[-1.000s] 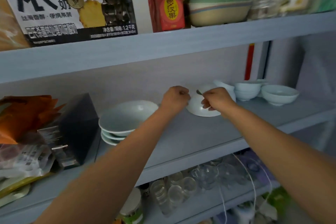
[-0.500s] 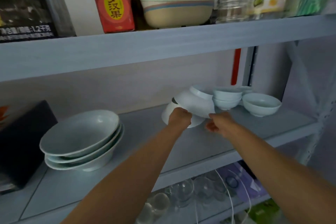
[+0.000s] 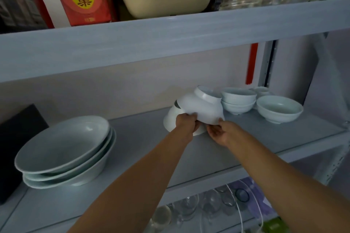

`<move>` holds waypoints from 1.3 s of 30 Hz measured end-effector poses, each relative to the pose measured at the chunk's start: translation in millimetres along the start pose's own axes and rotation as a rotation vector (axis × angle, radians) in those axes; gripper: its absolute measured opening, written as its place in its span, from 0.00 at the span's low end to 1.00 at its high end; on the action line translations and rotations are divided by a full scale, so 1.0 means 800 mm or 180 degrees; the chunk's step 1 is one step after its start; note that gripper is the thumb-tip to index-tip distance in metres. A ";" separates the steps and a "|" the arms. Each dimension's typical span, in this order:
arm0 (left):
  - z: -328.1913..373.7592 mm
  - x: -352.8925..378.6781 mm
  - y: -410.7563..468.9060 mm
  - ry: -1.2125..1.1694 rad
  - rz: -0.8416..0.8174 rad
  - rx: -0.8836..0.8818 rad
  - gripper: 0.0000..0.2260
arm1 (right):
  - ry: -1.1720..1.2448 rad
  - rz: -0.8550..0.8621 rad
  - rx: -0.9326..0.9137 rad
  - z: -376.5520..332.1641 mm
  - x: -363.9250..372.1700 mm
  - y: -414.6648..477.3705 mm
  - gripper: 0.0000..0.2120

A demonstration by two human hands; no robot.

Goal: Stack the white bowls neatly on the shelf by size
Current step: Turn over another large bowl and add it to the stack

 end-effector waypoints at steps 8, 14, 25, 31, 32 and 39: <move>0.008 -0.007 -0.003 -0.0250 0.0093 -0.0011 0.11 | 0.0414 -0.0054 0.0071 0.009 0.014 -0.009 0.06; 0.017 -0.025 -0.020 -0.0496 0.0003 0.0113 0.11 | 0.0323 -0.0203 -0.0024 0.017 0.036 -0.021 0.17; 0.046 -0.047 -0.072 -0.1057 -0.0183 0.0512 0.10 | 0.0271 -0.0798 -0.0498 0.015 0.085 -0.075 0.12; 0.042 -0.077 -0.112 -0.1399 -0.0281 0.0364 0.13 | 0.0311 -0.1114 -0.0664 0.031 0.111 -0.105 0.11; 0.040 -0.083 -0.118 -0.1423 -0.0279 0.0306 0.13 | 0.0230 -0.1110 -0.0702 0.034 0.115 -0.109 0.11; 0.037 -0.134 -0.166 -0.0833 -0.0425 -0.0345 0.01 | -0.1896 -0.0650 -0.1573 0.047 0.157 -0.131 0.06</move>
Point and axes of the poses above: each hand's wrist, its own y-axis towards the middle knuckle, its own x-axis out of the palm, z = x × y, the point moved 1 cm from there along y, towards the middle knuckle, and after that the axes turned 13 degrees about -z, right-handed, at the moved point
